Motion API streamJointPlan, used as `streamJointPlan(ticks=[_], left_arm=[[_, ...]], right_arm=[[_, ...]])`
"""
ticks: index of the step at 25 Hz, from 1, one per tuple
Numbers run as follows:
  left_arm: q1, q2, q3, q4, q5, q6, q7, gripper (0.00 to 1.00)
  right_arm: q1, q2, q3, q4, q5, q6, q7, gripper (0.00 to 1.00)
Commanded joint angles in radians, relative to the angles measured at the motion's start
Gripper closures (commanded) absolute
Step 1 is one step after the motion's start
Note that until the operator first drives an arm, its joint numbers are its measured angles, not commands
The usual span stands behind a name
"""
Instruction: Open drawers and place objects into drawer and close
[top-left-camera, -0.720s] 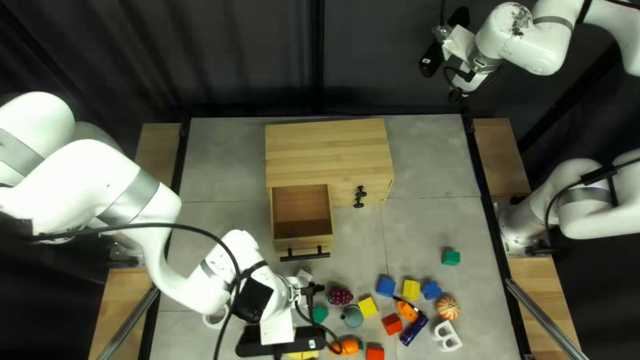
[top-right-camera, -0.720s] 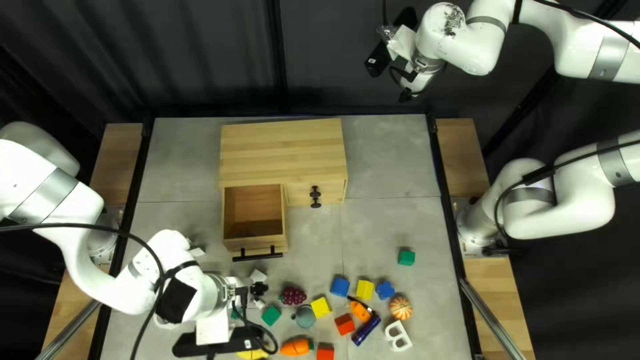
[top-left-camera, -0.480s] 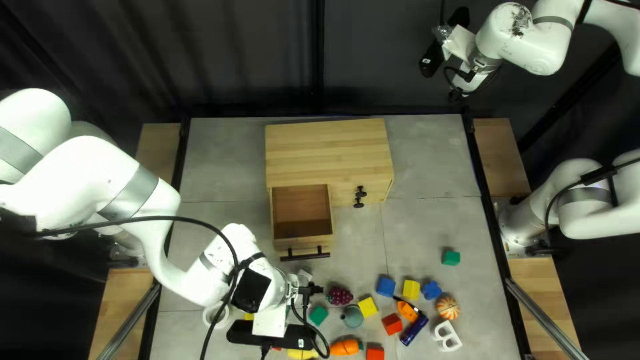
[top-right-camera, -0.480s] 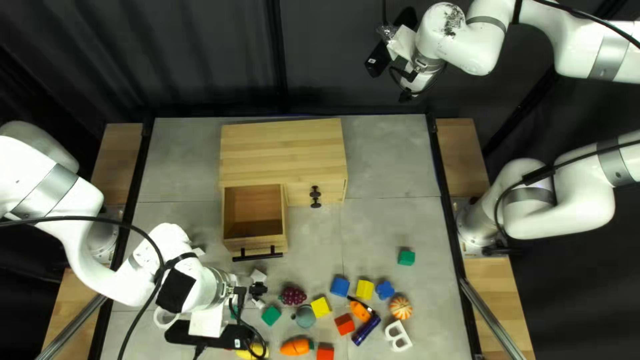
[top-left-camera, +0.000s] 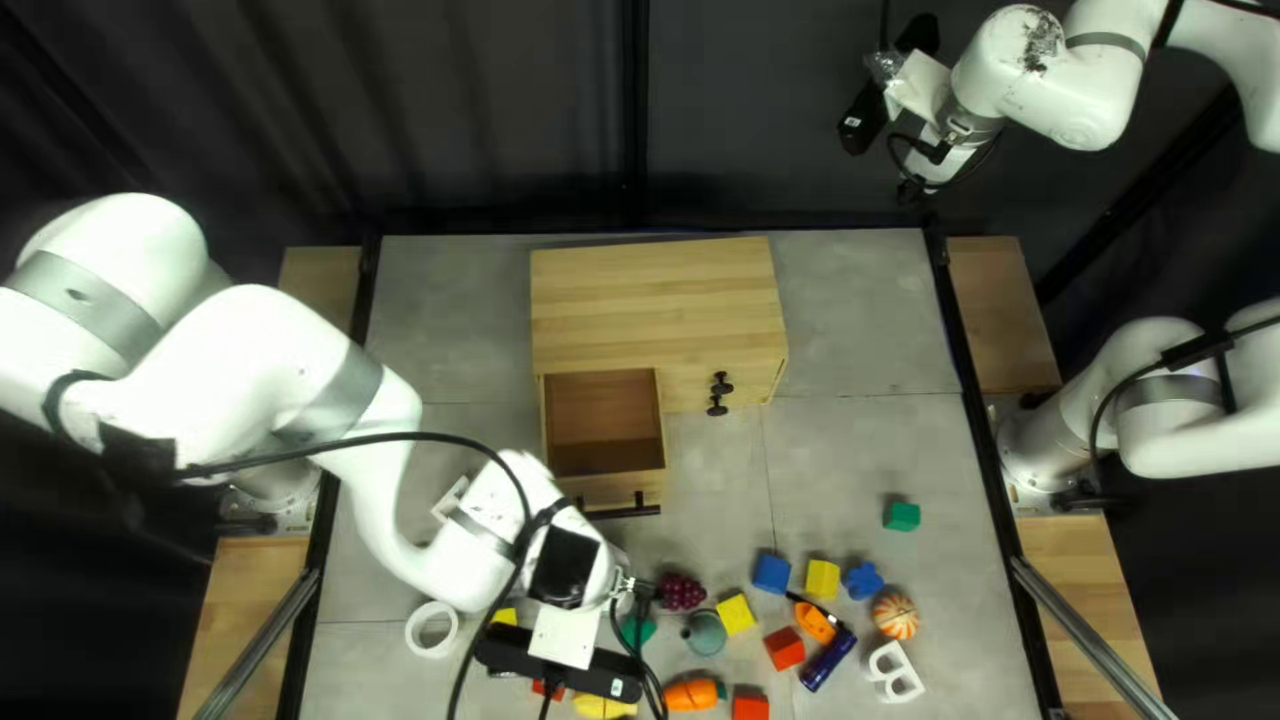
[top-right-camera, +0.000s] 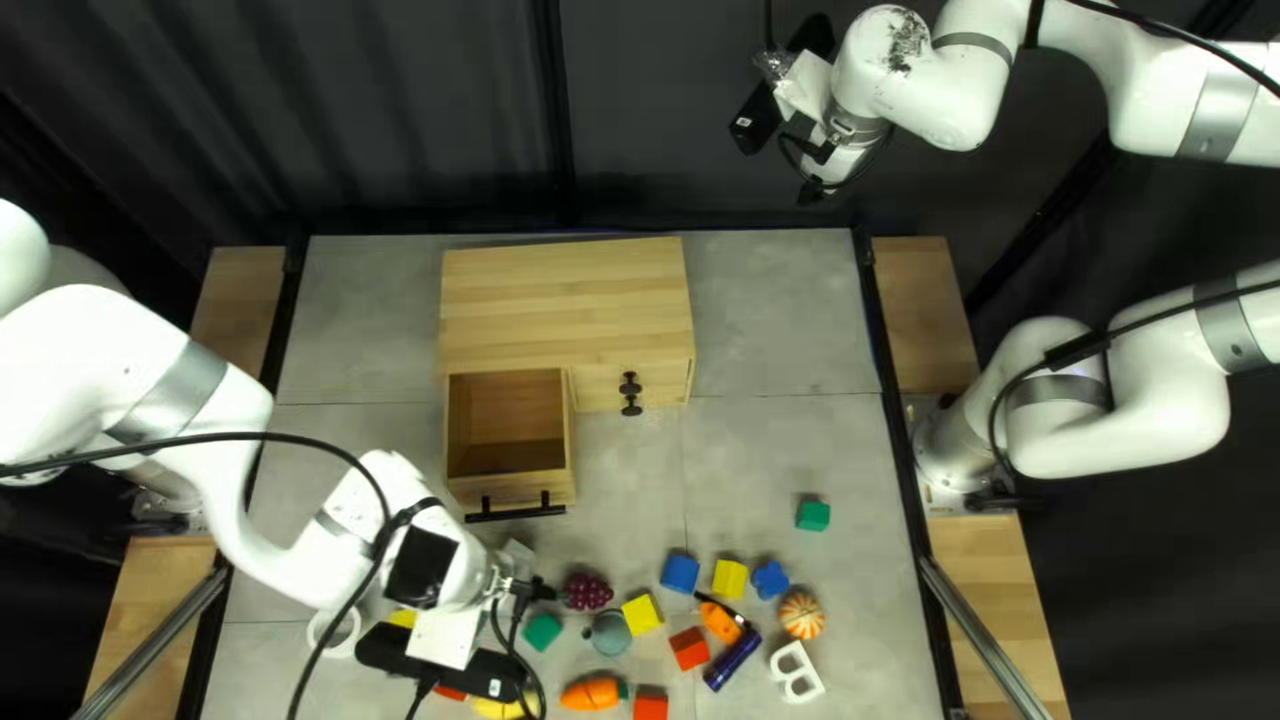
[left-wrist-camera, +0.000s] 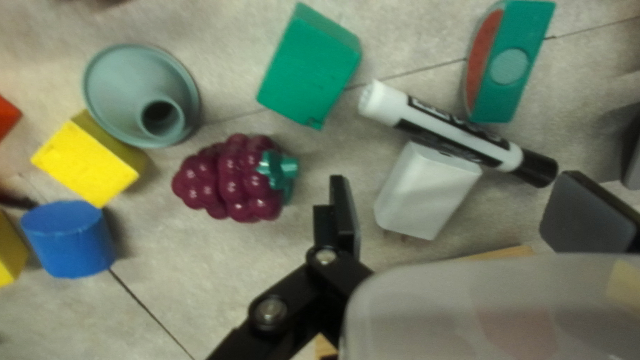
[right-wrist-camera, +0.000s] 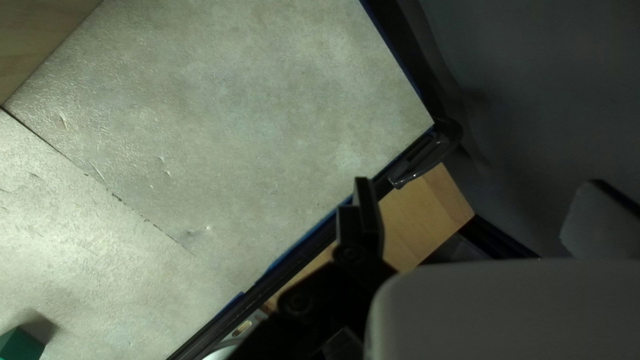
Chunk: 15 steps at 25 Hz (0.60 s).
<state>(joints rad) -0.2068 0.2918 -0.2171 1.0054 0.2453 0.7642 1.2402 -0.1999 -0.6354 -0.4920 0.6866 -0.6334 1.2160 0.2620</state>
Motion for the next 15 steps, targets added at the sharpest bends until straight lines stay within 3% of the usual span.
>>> streamJointPlan(ticks=[1,15], left_arm=[[0.000,0.001,0.000,0.001,0.000,0.000,0.000,0.00],[-0.009,0.043,0.007,-0.019,0.079,-0.031,0.063,0.00]], right_arm=[[0.000,0.000,0.000,0.000,0.000,0.000,0.000,0.00],[0.000,0.000,0.000,0.000,0.000,0.000,0.000,0.00]])
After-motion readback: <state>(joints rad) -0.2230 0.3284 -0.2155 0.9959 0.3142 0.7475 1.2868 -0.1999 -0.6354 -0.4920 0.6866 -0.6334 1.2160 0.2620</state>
